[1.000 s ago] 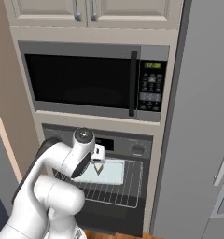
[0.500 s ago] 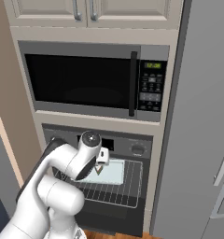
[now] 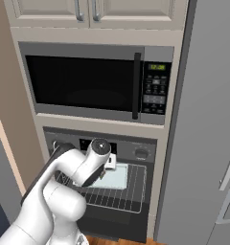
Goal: Take the baked cake out of the oven and place it on the plate for cooling. Then close the oven door.
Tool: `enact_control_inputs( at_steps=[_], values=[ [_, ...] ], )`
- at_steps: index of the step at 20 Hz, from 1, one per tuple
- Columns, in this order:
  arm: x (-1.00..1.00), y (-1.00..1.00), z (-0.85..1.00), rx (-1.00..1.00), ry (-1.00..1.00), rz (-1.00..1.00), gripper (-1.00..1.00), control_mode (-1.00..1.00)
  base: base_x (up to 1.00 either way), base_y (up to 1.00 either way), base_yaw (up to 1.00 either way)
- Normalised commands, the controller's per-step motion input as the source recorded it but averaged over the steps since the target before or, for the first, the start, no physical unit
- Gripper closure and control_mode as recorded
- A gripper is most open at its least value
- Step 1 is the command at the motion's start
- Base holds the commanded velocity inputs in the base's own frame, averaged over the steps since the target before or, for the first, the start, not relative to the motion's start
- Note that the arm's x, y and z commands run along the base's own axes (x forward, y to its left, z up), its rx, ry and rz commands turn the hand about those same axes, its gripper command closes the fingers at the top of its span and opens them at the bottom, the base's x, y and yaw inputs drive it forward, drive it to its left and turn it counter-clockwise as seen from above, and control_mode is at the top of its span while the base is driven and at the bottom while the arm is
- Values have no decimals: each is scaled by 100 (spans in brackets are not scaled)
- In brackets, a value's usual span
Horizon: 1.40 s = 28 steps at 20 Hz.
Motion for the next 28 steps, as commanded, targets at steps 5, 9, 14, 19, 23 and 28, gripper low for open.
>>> enact_control_inputs(
  at_steps=[5, 9, 14, 19, 23, 28],
  values=[
    [41, 4, -32, 0, -10, -10, -100, -100, 0, 0, 0],
    [39, 25, -41, 0, -7, -8, -100, -100, 0, 0, 0],
    [19, 37, -56, 0, -1, -4, -100, -100, 0, 0, 0],
    [8, 25, -63, 0, 0, -2, -100, -100, 0, 0, 0],
    [0, 28, -70, -3, 0, -1, -100, -100, 0, 0, 0],
    [0, 39, -68, -6, 0, 0, -100, -100, 0, 0, 0]
  ],
)
